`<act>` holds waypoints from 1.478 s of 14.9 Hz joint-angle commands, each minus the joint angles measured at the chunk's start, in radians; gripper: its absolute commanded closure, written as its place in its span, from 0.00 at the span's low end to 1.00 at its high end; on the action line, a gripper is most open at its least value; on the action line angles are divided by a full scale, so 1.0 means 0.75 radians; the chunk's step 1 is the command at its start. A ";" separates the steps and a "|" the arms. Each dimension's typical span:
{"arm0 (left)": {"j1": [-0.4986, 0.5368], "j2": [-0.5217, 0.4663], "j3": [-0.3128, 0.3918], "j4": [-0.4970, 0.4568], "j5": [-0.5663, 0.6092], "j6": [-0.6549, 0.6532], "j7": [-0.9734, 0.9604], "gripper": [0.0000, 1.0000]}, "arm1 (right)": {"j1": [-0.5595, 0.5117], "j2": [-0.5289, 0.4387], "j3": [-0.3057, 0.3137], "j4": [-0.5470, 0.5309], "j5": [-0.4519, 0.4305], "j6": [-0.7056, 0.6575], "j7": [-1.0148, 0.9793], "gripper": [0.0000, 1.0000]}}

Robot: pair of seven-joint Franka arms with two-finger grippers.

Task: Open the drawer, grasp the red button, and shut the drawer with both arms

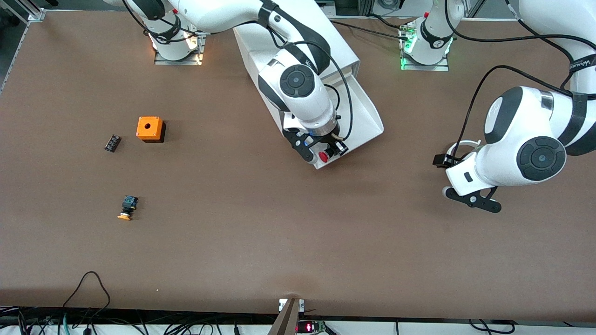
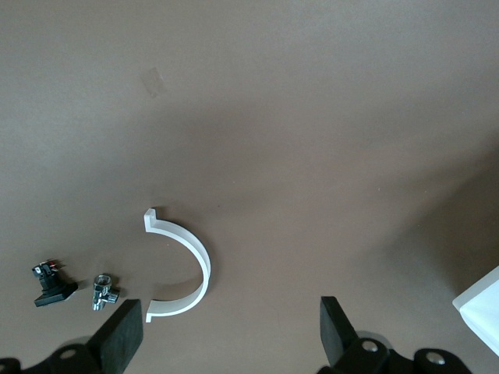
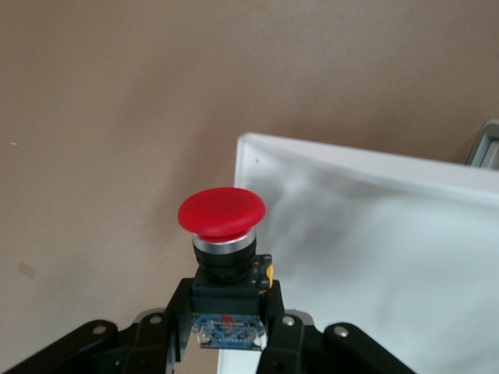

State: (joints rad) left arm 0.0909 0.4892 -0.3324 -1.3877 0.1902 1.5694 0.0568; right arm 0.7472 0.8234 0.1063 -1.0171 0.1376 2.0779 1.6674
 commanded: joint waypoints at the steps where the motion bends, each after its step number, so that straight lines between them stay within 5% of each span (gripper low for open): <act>1: -0.011 0.006 -0.001 0.016 0.037 -0.002 -0.025 0.00 | -0.051 -0.049 0.005 0.041 0.005 -0.111 -0.083 1.00; 10: -0.129 -0.002 -0.007 -0.001 0.010 0.022 -0.456 0.00 | -0.315 -0.141 0.003 0.051 0.003 -0.353 -0.564 1.00; 17: -0.170 -0.020 -0.105 -0.340 -0.049 0.592 -1.093 0.00 | -0.493 -0.229 0.003 0.051 -0.099 -0.565 -1.085 1.00; 22: -0.168 -0.082 -0.180 -0.583 -0.049 0.795 -1.368 0.00 | -0.609 -0.274 -0.041 0.037 -0.153 -0.698 -1.472 1.00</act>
State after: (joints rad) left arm -0.0446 0.4916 -0.4476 -1.7253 0.1725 2.1168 -0.9096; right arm 0.3204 0.6480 0.0872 -0.9787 0.0328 1.5965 0.6703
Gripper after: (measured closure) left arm 0.000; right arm 0.599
